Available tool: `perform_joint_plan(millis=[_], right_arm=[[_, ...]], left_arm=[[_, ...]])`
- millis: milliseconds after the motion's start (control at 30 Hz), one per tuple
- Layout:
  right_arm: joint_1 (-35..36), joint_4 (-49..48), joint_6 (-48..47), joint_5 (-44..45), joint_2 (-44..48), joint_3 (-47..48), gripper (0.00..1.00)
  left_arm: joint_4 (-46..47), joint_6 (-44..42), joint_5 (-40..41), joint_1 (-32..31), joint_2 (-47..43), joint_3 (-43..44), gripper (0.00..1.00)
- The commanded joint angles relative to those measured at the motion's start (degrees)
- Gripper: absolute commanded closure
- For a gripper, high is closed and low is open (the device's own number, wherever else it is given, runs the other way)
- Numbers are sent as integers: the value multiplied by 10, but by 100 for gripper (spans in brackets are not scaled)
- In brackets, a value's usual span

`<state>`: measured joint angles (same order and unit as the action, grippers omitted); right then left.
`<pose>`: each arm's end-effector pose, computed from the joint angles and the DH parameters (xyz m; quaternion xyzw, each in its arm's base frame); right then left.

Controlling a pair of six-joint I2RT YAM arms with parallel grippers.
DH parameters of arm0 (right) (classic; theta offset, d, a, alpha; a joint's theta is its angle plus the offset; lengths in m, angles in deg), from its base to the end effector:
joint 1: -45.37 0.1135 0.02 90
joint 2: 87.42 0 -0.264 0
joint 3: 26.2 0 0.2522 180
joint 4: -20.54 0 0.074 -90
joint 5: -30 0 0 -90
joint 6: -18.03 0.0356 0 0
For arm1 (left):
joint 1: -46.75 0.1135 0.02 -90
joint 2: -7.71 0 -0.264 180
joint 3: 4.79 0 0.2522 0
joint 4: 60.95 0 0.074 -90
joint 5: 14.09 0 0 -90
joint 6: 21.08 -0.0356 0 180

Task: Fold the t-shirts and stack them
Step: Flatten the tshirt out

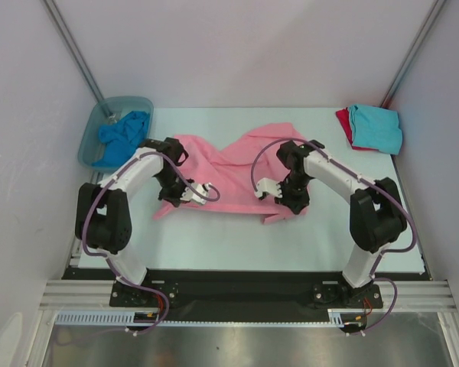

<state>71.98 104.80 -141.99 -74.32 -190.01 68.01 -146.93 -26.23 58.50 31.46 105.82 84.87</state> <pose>0.2840 0.1521 0.2260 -0.7389 0.6618 0.1242 0.0248 0.2850 -0.0890 0.2302 0.8079 0.5682 -0.1405 0.0678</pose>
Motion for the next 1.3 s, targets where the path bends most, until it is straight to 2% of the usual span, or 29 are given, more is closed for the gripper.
perform_joint_plan(millis=[0, 133, 233, 267, 300, 333, 367, 433, 500, 600, 767, 833, 900, 967, 1000, 1033, 1067, 1100, 1267], right_arm=[[7, 26, 47, 4, 60, -41, 100], [15, 18, 56, 15, 75, -78, 100], [15, 19, 63, 23, 72, -74, 100], [16, 25, 63, 24, 71, -70, 97], [16, 25, 66, 26, 68, -66, 82], [14, 24, 68, 31, 68, -64, 42], [12, 21, 69, 32, 69, -62, 28], [5, 19, 67, 20, 75, -43, 11], [-5, 18, 72, 12, 76, -9, 7], [-11, 19, 90, -4, 67, 34, 6], [-10, 12, 120, -35, 43, 134, 5], [-12, -4, 140, -35, 33, 167, 5], [-20, -81, 163, -19, 24, 167, 6], [-31, -184, 189, 32, 15, 143, 22], [-36, -210, 190, 49, -4, 140, 35], [-42, -235, 205, 74, -15, 140, 72], [-51, -288, 218, 92, -31, 146, 93], [-59, -304, 229, 104, -60, 155, 100], [-96, -374, 328, 134, -155, 236, 100]], left_arm=[[-28, 47, -7, -7, -16, -37, 100], [1, 58, 6, -26, -48, -113, 100], [4, 66, 8, -30, -49, -128, 100], [3, 71, 10, -31, -47, -127, 87], [3, 77, 12, -31, -46, -126, 71], [2, 83, 15, -31, -46, -121, 50], [2, 81, 23, -31, -51, -118, 15], [-2, 64, 31, -30, -59, -111, 1], [-8, 56, 38, -29, -67, -101, 0], [-13, 50, 42, -24, -70, -57, 0], [-13, 53, 52, -10, -35, 59, 0], [1, 68, 53, -4, -5, 103, 0], [57, 107, 53, 3, 17, 123, 0], [111, 136, 60, 6, 53, 135, 0], [156, 165, 67, 6, 66, 136, 0], [166, 173, 67, 7, 81, 150, 0], [187, 189, 76, 7, 114, 154, 0], [217, 226, 77, 6, 129, 161, 0], [248, 299, 52, 6, 196, 230, 0]])
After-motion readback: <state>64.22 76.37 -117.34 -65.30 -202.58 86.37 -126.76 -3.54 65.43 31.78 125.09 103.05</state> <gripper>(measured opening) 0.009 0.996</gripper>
